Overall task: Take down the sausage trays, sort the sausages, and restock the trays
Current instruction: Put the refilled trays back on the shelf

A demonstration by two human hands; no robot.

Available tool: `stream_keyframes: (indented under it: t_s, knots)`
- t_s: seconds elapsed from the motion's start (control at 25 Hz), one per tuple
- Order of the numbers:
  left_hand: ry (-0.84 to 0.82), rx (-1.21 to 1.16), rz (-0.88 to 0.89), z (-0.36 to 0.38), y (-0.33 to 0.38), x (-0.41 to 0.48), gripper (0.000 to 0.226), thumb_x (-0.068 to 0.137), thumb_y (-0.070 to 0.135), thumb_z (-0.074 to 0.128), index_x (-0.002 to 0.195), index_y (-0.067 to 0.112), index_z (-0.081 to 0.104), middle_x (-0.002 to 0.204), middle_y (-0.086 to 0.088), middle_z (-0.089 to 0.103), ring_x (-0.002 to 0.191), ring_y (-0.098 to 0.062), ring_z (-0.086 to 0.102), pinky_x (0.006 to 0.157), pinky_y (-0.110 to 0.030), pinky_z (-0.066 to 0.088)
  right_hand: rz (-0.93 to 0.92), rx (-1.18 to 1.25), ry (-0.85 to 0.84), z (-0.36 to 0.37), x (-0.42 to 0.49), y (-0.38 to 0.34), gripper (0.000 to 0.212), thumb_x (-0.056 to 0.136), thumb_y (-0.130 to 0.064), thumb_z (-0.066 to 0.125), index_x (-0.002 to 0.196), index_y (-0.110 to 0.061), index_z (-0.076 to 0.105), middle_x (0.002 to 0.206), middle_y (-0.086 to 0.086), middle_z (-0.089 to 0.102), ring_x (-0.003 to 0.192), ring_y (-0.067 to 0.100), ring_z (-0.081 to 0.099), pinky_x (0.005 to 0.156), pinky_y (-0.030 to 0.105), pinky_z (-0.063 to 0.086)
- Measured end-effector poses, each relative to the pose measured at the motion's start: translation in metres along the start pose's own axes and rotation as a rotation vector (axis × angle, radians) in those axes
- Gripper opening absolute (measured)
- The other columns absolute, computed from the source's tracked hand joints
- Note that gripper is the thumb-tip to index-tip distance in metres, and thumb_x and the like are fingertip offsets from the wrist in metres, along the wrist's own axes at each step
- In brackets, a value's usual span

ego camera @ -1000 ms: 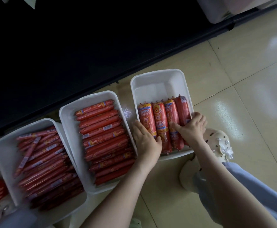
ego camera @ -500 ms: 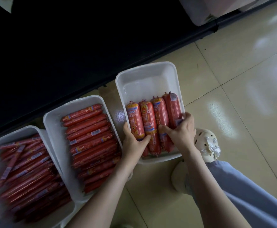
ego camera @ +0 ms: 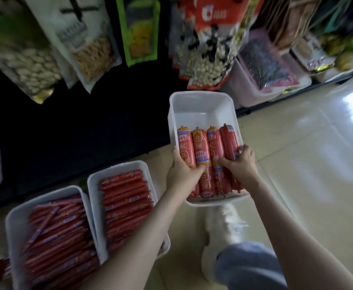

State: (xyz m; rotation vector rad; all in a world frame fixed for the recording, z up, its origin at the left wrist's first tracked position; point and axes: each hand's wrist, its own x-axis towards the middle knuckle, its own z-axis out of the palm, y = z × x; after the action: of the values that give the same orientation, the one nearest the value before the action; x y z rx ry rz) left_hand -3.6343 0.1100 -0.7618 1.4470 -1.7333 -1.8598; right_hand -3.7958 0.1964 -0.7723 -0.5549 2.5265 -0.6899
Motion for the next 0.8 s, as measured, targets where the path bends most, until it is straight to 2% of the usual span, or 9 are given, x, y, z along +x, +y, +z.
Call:
stream_keyframes:
  t_s: [0.12,0.32,0.56,0.68,0.8]
  knots:
    - [-0.012,-0.043,-0.065,-0.014,0.022,0.018,0.075,0.070,0.030,0.069,0.132,0.032,0.027,0.107,0.007,0.061,0.094,-0.015,0.063,0.087,-0.043,0.052,0.004,-0.055,-0.049,0.001,0.022,-0.033,0.089,0.065,-0.056,0.078,0.129,-0.010,0.037,0.126,0.010,0.042,0.118,0.028,0.045,0.100,0.050,0.040]
    - [0.057,-0.123,-0.120,-0.036,0.003,0.030,0.058,0.077,0.021,0.068,0.122,0.033,0.033,0.103,0.007,0.060,0.094,-0.014,0.062,0.081,-0.038,0.052,-0.025,-0.071,-0.163,0.044,0.025,-0.037,0.091,0.065,-0.059,0.076,0.130,-0.010,0.035,0.126,0.012,0.040,0.118,0.030,0.045,0.099,0.051,0.042]
    - [0.128,-0.261,-0.246,-0.055,-0.025,0.044,0.070,0.077,0.015,0.067,0.133,0.026,0.027,0.100,0.004,0.061,0.087,-0.015,0.063,0.077,-0.038,0.054,-0.152,-0.225,-0.188,0.076,0.036,-0.058,0.097,0.067,-0.061,0.074,0.135,-0.007,0.031,0.128,0.015,0.043,0.119,0.033,0.046,0.099,0.046,0.040]
    - [0.164,-0.254,-0.219,-0.067,-0.021,0.075,0.066,0.077,0.014,0.066,0.130,0.027,0.028,0.100,0.003,0.060,0.088,-0.016,0.063,0.076,-0.037,0.052,-0.188,-0.211,-0.172,0.092,0.062,-0.079,0.095,0.067,-0.059,0.075,0.133,-0.005,0.031,0.128,0.017,0.043,0.122,0.035,0.043,0.100,0.044,0.036]
    - [0.160,-0.177,-0.152,-0.083,-0.015,0.117,0.066,0.074,0.013,0.068,0.127,0.028,0.032,0.103,0.002,0.062,0.093,-0.019,0.063,0.086,-0.045,0.051,-0.181,-0.200,-0.139,0.110,0.094,-0.097,0.102,0.068,-0.061,0.073,0.138,-0.003,0.026,0.134,0.020,0.039,0.126,0.038,0.038,0.104,0.046,0.031]
